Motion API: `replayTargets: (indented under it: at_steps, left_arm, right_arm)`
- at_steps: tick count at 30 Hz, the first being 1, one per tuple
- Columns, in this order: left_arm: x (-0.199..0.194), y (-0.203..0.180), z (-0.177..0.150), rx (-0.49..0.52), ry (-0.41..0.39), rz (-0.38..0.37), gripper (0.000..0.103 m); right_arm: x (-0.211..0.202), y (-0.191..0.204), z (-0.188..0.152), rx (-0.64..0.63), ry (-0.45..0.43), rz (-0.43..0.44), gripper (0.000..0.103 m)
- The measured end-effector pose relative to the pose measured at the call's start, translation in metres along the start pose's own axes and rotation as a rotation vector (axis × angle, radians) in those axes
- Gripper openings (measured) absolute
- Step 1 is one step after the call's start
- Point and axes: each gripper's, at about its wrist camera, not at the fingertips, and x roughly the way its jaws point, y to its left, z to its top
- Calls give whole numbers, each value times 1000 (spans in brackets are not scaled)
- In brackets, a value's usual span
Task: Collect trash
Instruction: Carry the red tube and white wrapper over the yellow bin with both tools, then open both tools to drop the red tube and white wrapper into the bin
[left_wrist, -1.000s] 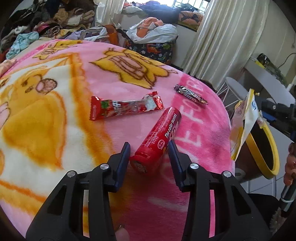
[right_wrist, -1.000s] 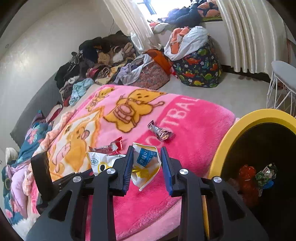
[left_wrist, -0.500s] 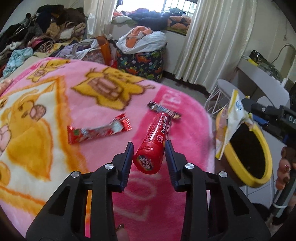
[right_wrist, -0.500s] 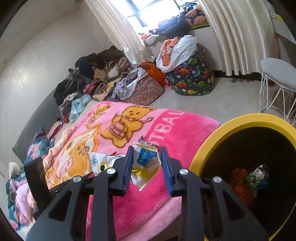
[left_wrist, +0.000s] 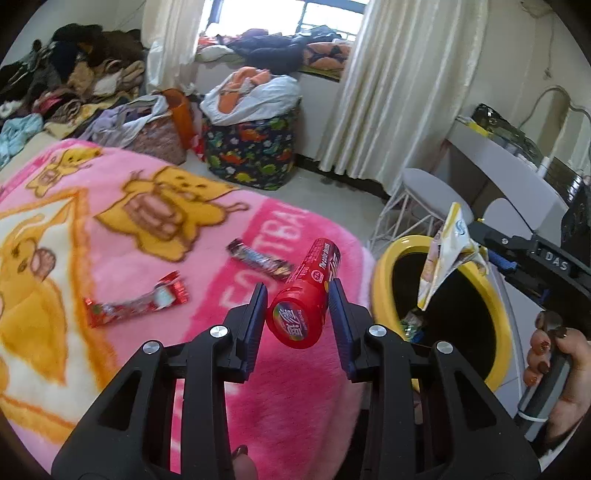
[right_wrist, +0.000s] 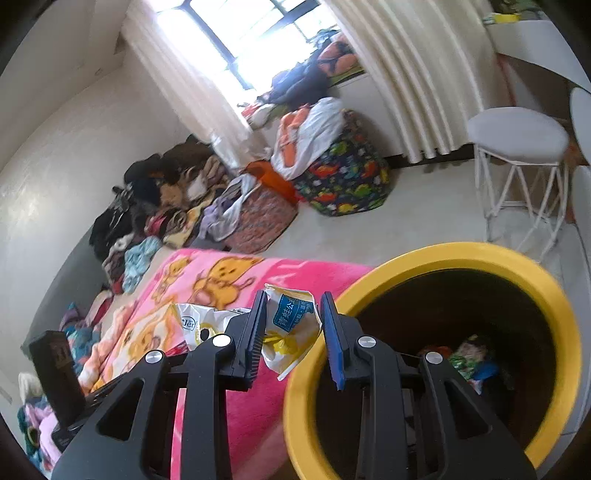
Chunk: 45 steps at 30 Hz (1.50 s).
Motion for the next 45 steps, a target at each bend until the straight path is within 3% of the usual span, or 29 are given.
replayTargets:
  at_steps: [19, 37, 45]
  left_arm:
    - [8, -71, 6, 110, -4, -101, 27]
    - [25, -125, -23, 249, 72, -179, 27]
    - [38, -145, -38, 289, 126, -221, 27]
  right_arm:
    - [-38, -82, 3, 170, -111, -142, 28]
    - [-46, -109, -1, 243, -142, -200, 28]
    - [-45, -117, -5, 253, -129, -276, 28]
